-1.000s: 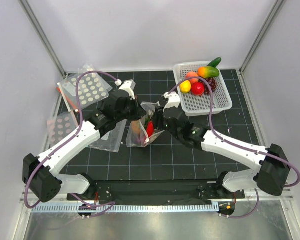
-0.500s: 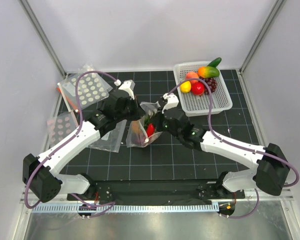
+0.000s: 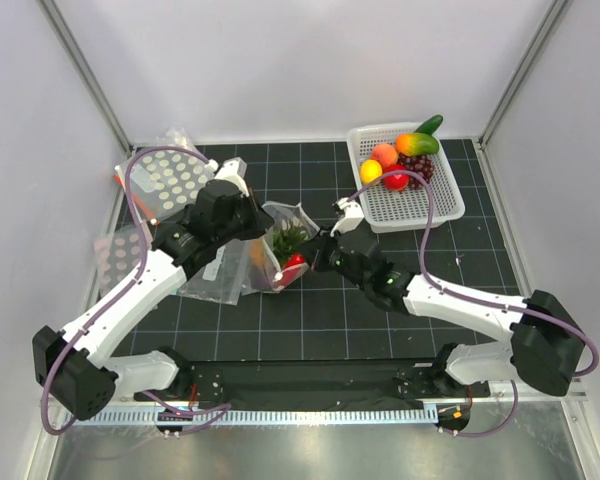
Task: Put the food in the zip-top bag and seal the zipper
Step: Place the fake vegetable in the zipper food storage bag, then pick up the fake fruit from the bin, then place the fake fruit in the zipper food storage bag, then adjust the zipper food storage bag at the center of the board.
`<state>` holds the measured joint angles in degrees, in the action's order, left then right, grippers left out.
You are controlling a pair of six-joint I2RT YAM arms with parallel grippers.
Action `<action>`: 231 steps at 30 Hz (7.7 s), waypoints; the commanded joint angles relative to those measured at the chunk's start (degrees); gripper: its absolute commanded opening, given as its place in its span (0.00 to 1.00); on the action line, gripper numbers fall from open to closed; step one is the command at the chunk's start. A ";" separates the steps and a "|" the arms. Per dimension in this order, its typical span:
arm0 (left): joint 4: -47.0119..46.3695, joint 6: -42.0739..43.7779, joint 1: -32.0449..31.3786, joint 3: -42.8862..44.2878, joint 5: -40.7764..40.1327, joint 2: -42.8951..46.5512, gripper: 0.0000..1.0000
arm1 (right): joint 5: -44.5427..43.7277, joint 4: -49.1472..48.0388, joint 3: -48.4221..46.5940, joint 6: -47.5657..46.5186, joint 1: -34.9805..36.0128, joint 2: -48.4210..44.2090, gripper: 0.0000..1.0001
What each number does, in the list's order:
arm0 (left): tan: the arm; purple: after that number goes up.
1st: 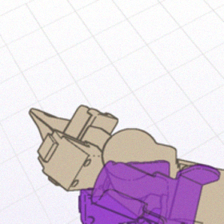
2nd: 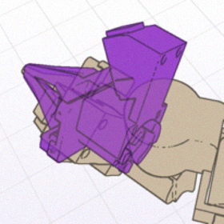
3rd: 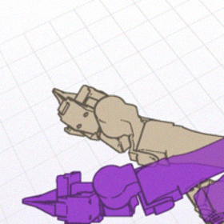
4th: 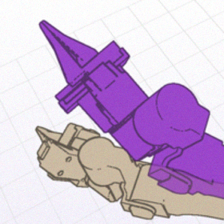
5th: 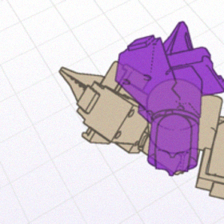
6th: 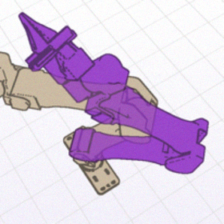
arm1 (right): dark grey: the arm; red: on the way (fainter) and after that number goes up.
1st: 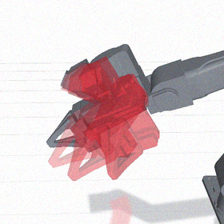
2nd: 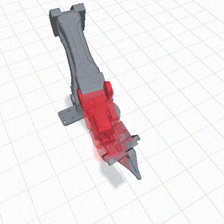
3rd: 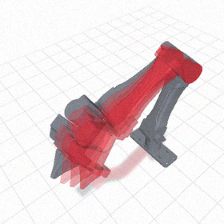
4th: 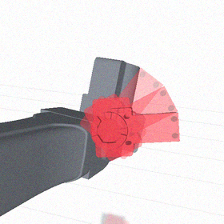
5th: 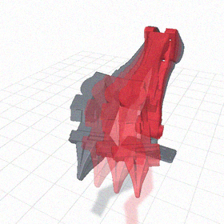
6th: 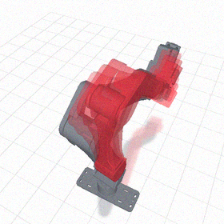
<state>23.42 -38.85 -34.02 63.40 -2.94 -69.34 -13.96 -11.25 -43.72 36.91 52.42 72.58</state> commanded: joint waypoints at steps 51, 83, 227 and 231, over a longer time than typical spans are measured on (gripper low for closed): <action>-7.25 -0.61 -2.81 -0.12 10.33 4.39 0.03 | 2.45 -18.38 3.74 -8.33 4.88 2.41 0.55; -5.49 0.88 -2.81 0.68 4.08 -0.53 0.01 | -11.96 15.82 -10.93 -5.79 -25.79 -3.95 0.89; 0.84 1.23 -1.58 3.49 -1.45 -3.17 0.00 | -12.06 26.62 -11.82 -8.25 -0.83 -7.98 0.46; 1.01 1.23 -1.58 3.66 -1.45 -3.26 0.00 | -11.27 27.94 -12.52 -8.17 -0.74 -6.31 0.44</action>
<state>24.56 -37.34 -35.92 64.71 -3.07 -72.64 -25.45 15.84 -53.39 28.01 51.33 65.49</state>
